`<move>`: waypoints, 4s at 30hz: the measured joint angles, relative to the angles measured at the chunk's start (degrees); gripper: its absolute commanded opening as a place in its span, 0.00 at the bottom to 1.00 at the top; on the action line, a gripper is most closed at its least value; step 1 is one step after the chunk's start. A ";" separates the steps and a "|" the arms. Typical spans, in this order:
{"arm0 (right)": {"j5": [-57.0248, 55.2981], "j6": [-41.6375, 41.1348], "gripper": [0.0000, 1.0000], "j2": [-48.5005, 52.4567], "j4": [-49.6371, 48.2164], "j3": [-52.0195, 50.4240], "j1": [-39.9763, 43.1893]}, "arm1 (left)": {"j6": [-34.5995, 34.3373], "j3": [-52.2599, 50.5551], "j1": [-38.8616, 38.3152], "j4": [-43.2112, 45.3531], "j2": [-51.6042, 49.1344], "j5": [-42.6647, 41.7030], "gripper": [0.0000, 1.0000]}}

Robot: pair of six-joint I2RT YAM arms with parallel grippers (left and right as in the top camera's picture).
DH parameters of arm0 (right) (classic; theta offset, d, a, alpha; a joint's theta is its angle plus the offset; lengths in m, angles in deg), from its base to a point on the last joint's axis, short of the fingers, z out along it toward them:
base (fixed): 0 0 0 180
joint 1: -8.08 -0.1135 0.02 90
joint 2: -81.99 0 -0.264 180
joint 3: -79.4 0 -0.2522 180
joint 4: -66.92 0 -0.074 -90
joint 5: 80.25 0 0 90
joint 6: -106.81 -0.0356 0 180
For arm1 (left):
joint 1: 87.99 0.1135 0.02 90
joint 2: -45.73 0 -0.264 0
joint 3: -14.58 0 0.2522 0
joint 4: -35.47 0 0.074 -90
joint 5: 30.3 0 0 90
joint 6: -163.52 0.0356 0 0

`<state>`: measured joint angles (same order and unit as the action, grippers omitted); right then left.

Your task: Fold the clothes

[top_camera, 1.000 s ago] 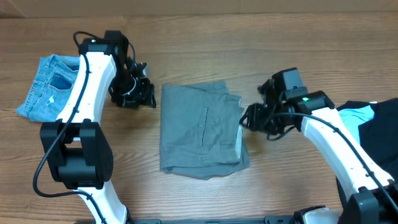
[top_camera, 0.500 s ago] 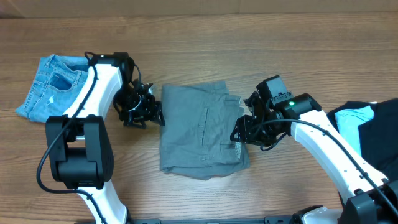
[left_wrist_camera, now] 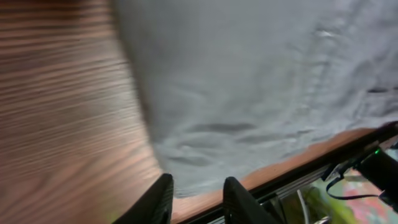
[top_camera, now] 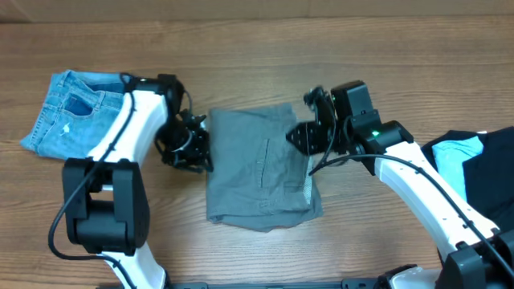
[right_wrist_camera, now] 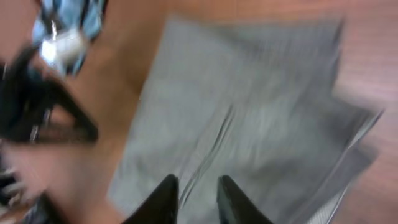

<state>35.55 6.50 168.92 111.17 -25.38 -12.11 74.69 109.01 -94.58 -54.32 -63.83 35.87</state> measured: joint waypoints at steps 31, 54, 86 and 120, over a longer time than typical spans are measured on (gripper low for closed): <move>-8.28 -20.00 0.26 12.50 13.97 0.50 2.58 | -14.32 -2.36 0.02 28.22 0.35 7.80 0.33; -11.72 -29.53 0.04 18.93 8.74 -0.04 1.05 | -17.99 -19.82 -9.25 38.82 3.80 7.19 0.15; -2.75 -15.15 0.26 14.71 12.35 -4.87 0.13 | -15.98 -19.32 0.83 23.45 1.64 -9.03 0.83; -3.32 -10.62 0.26 -8.35 27.34 3.32 0.70 | -29.49 -11.28 6.51 48.19 13.38 -17.25 0.04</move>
<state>32.23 -4.12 160.57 138.51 -22.06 -11.41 45.21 97.73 -88.07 -6.13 -50.46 18.62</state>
